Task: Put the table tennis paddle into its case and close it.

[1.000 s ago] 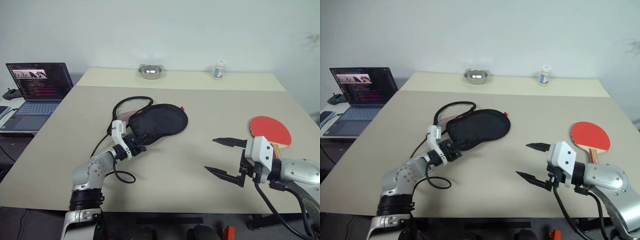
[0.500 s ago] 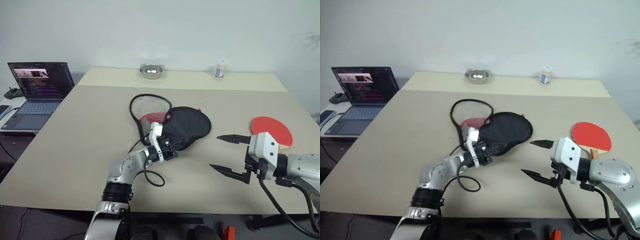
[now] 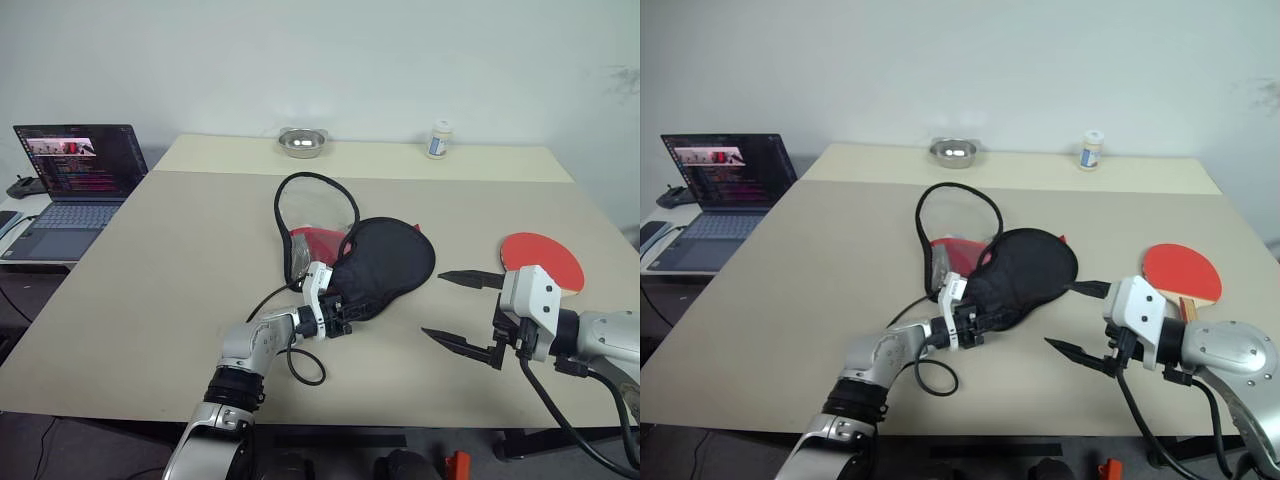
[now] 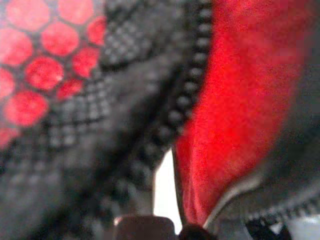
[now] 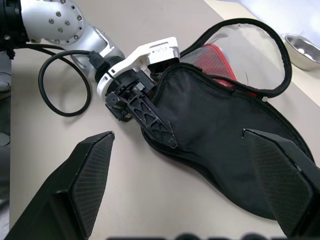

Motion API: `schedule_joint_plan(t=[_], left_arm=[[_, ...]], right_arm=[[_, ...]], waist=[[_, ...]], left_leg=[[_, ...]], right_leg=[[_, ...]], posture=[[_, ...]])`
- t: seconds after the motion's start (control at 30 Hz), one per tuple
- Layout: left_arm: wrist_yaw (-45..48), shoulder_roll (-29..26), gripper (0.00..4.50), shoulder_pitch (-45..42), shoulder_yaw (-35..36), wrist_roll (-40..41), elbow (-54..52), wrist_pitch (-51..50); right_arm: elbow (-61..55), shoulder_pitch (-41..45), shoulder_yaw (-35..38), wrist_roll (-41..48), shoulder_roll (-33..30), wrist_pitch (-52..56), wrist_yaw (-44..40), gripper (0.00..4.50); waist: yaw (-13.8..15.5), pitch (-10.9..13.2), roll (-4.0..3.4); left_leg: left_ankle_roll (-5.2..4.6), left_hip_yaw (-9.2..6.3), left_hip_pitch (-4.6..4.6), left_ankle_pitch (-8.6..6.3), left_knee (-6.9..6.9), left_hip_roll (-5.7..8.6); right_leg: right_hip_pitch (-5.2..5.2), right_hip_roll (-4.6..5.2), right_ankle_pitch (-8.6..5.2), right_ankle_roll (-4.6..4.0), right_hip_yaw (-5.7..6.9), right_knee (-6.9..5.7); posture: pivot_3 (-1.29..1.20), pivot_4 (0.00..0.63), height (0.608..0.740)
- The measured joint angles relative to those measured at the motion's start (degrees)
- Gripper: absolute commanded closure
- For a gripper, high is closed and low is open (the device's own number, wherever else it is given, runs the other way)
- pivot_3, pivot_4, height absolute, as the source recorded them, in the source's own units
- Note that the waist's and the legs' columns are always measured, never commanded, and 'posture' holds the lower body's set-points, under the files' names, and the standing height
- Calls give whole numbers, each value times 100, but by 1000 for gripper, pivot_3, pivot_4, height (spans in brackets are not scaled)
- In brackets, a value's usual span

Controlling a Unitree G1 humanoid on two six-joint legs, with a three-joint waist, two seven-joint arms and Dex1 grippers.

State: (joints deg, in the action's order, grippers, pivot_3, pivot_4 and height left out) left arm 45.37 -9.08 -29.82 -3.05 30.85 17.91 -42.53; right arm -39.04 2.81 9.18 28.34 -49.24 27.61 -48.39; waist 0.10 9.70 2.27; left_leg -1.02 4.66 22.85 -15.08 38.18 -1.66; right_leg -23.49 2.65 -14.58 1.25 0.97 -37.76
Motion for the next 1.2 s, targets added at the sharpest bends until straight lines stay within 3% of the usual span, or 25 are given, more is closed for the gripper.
schedule_joint_plan(t=[0.2, 0.23, 0.53, 0.63, 0.77, 0.93, 1.2], left_arm=[[206, -45, 119, 32, -56, -9, -181, 12], [272, -108, 30, 69, -85, 11, -270, -29], [458, -1090, 30, 568, -175, -73, -1100, -20], [1030, -2188, 30, 1074, -497, -639, -1712, 857], [1678, -3100, 30, 1351, -549, -1100, -1819, 1728], [2442, -3445, 30, 1556, -535, -1009, -2071, 2108], [2785, -3453, 30, 1563, -211, -301, -2465, 1783]], right_arm=[[0, 30, -4, -3, 6, 41, 64, 0], [0, 36, -7, -4, 7, 43, 82, 0], [-4, 66, -11, 39, 28, 162, 164, 0], [-21, 196, -1, 349, 238, 564, 456, 0], [120, 400, 14, 797, 739, 1377, 1134, 0], [457, 784, -238, 938, 1306, 2195, 1965, 0], [1547, 1175, -553, 427, 2375, 3187, 3479, 0]], waist=[[-2, -1, -1], [-12, -1, -1], [-66, -2, -4], [-104, 1, 5], [-99, 5, -5], [-25, 10, -7], [-21, 13, -10]], left_leg=[[0, -1, -6, 1, 3, -1], [2, 0, -10, 3, 3, -2], [9, 0, -28, 6, -11, -20], [13, 5, -30, 7, -17, -26], [18, 6, -23, 9, -20, -22], [17, 8, 12, 9, -18, -2], [16, 9, 20, 9, -22, -2]], right_leg=[[5, 0, -8, 17, 0, -4], [6, 0, -8, 18, -2, -6], [6, -16, -12, 8, -7, -17], [5, -14, 0, -24, -9, -15], [-3, -2, 3, -43, -4, -14], [-27, 30, -9, -66, 6, -4], [-35, 24, 5, -38, 14, -4]], posture=[[0, 150, 740], [0, 150, 740], [0, 150, 740], [0, 150, 740], [0, 150, 740], [0, 150, 740], [0, 150, 740]])
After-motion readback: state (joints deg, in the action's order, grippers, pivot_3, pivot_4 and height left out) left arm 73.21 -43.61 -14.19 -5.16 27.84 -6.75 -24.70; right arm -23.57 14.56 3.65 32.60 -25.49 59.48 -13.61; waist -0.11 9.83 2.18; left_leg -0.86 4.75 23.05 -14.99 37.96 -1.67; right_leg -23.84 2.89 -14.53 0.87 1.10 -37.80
